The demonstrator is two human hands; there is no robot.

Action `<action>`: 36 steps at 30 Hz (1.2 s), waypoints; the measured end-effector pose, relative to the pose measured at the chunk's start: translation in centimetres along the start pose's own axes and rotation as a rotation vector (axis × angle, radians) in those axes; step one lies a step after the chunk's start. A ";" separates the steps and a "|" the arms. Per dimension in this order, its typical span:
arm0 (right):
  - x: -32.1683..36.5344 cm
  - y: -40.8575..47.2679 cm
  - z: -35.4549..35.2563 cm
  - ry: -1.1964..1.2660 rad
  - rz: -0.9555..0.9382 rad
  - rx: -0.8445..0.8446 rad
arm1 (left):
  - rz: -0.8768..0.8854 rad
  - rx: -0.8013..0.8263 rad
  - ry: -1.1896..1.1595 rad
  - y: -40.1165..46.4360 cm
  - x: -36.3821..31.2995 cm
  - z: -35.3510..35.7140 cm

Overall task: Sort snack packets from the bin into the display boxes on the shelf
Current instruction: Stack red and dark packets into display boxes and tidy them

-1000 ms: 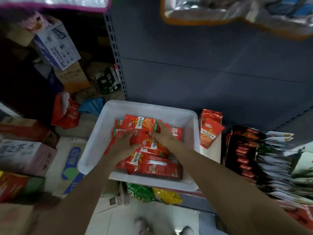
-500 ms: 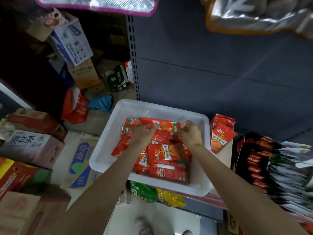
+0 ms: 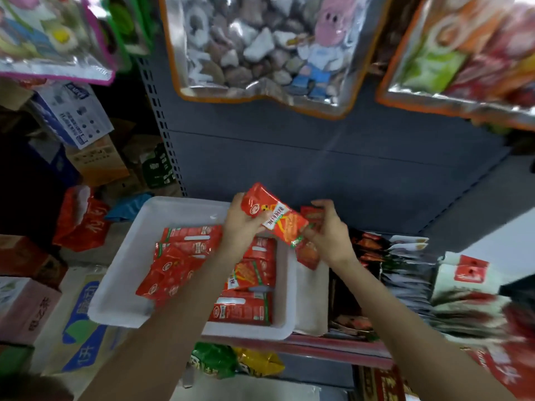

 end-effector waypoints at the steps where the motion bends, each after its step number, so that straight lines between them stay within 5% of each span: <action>1: 0.2 0.1 -1.0 -0.029 -0.034 -0.012 | 0.061 0.019 0.101 -0.1 -0.6 1.1; 11: 0.2 0.9 -4.5 -0.146 -0.149 0.008 | 0.514 0.400 1.000 -2.0 -0.9 8.0; 16: -1.5 1.2 -3.3 -0.450 -0.083 0.064 | 0.346 0.225 0.875 -1.5 1.4 7.3; 20: -1.8 1.2 -2.1 -0.639 -0.039 0.169 | 0.174 0.341 0.757 -1.7 2.9 6.8; 26: -0.1 -0.1 0.7 -0.504 -0.212 0.119 | 0.058 0.208 0.472 -2.3 3.1 2.1; 33: 0.4 -1.5 9.8 -0.305 -0.090 0.354 | 0.081 -0.037 0.945 -2.2 6.2 -9.3; 36: -0.6 -1.9 14.1 -0.341 0.017 0.557 | -0.017 0.062 1.137 -2.2 8.1 -13.5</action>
Point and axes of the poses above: each hand's wrist, its own y-axis towards the middle knuckle, its own z-axis out of the palm, x = y × z, the point moved 3 cm from there along y, towards the middle knuckle, and after that the axes turned 4 degrees about y, right-handed, at the moved point
